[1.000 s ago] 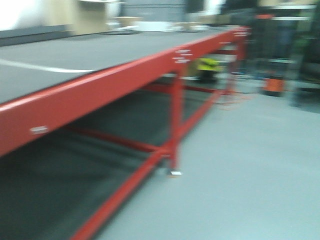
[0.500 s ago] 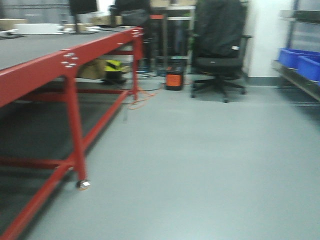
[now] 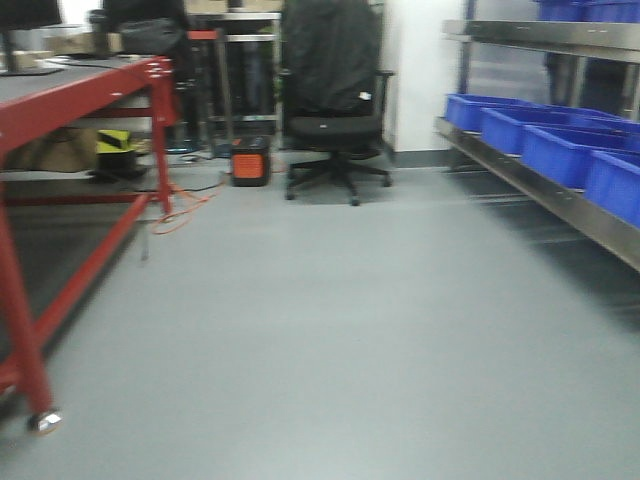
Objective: Place valve from conveyor to right shelf box
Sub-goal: 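Carry both valves while the base drives to the blue-bin shelf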
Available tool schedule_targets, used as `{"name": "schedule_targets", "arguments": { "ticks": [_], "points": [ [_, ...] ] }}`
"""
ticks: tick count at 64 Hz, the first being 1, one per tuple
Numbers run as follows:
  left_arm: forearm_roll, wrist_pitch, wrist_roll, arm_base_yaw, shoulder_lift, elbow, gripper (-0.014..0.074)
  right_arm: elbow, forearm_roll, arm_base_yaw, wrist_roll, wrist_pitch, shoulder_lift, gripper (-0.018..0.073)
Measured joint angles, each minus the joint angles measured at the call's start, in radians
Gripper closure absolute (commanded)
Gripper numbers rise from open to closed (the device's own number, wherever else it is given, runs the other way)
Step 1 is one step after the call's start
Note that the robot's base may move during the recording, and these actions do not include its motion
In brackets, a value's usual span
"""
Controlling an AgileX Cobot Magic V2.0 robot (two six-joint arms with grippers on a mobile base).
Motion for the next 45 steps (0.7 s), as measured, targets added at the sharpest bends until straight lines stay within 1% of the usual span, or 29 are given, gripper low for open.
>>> {"name": "schedule_targets", "arguments": {
  "ticks": [45],
  "points": [
    [0.000,0.000,0.000,0.000,0.000,0.000,0.0707,0.000,0.000,0.000,0.000,0.000,0.000,0.0721]
  ]
}}
